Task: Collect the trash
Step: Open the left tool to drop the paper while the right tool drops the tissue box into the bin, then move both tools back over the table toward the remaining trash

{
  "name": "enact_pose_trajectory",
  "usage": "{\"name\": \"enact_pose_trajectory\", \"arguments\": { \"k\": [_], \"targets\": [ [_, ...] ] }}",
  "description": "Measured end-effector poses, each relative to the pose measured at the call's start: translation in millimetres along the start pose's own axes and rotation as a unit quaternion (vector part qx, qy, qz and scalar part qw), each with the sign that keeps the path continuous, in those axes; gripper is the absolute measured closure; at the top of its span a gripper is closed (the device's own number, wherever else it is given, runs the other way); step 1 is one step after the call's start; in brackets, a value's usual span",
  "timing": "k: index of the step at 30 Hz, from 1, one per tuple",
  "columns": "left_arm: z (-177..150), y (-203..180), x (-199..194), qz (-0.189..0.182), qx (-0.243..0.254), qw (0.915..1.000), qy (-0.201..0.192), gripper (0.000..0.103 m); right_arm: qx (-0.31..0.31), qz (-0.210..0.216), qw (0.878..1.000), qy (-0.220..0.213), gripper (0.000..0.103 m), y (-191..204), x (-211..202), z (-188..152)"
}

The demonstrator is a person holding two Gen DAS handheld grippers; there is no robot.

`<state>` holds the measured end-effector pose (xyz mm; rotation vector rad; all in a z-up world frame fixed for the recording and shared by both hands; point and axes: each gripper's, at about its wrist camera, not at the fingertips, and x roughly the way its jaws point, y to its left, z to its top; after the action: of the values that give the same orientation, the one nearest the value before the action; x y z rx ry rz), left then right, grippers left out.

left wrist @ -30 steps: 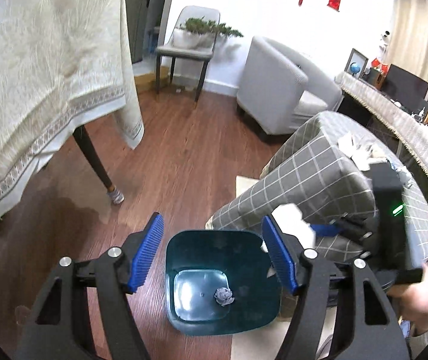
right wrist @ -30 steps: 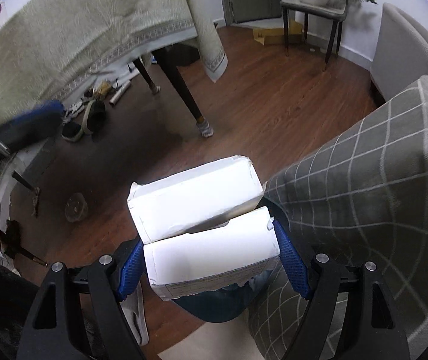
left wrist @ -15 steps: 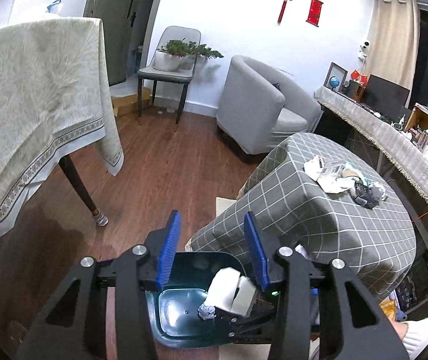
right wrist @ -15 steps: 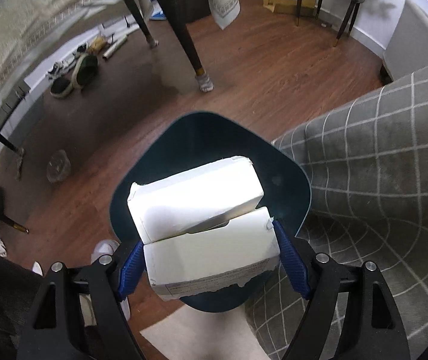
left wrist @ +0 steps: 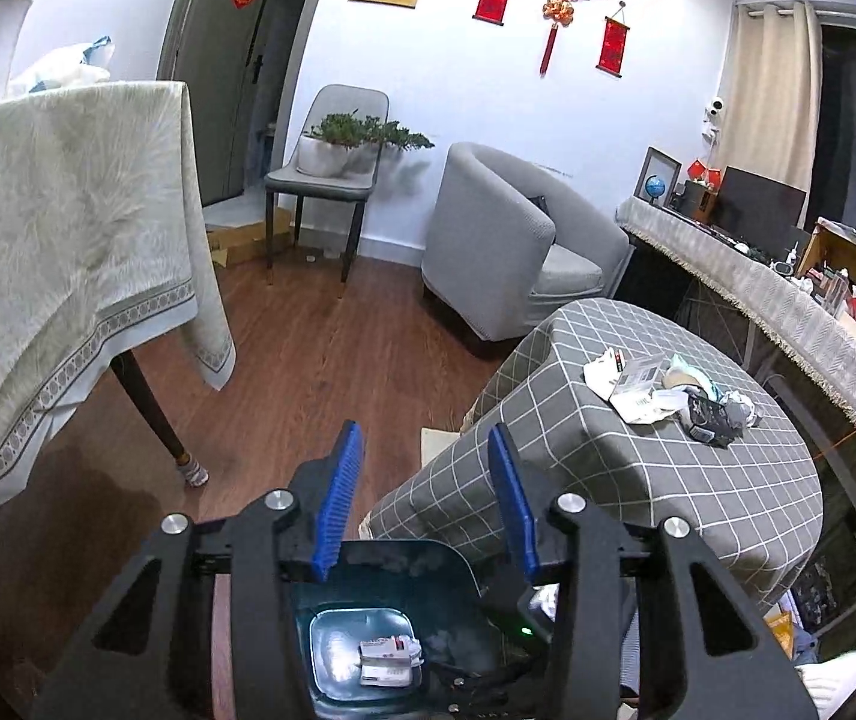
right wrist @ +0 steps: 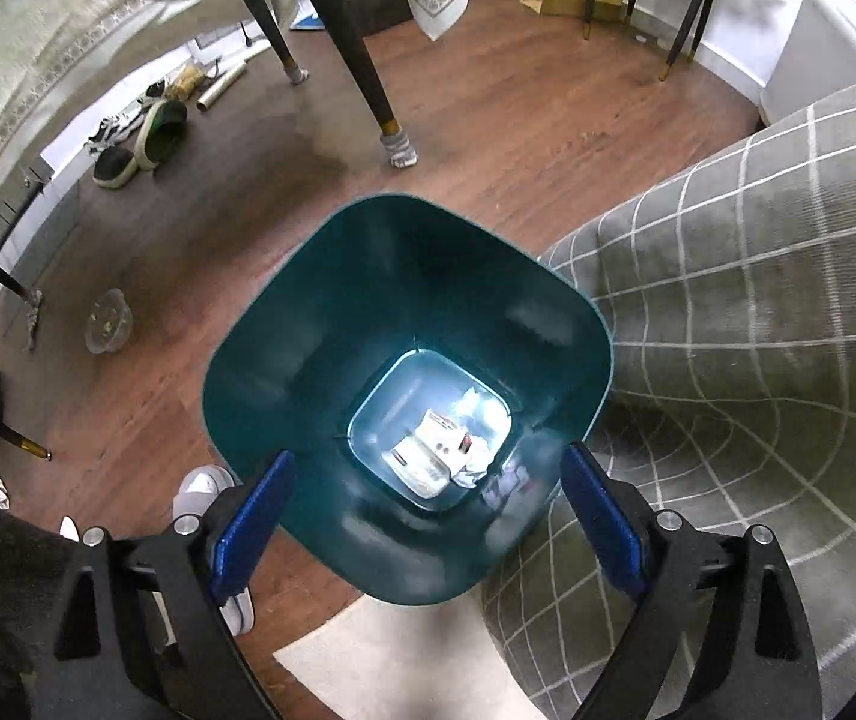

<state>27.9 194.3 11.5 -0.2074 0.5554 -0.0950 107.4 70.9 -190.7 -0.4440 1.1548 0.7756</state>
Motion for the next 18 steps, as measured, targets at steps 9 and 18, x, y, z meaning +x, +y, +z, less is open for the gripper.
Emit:
{"name": "enact_pose_trajectory", "arguments": {
  "k": [9, 18],
  "targets": [
    [7, -9, 1, 0.011, 0.01, 0.9998, -0.016, 0.057, -0.022, 0.023, 0.995, -0.092, 0.012, 9, -70, 6],
    [9, -23, 9, 0.014, 0.019, 0.9995, -0.019, 0.044, -0.017, 0.003, 0.985, -0.171, 0.012, -7, -129, 2]
  ]
}}
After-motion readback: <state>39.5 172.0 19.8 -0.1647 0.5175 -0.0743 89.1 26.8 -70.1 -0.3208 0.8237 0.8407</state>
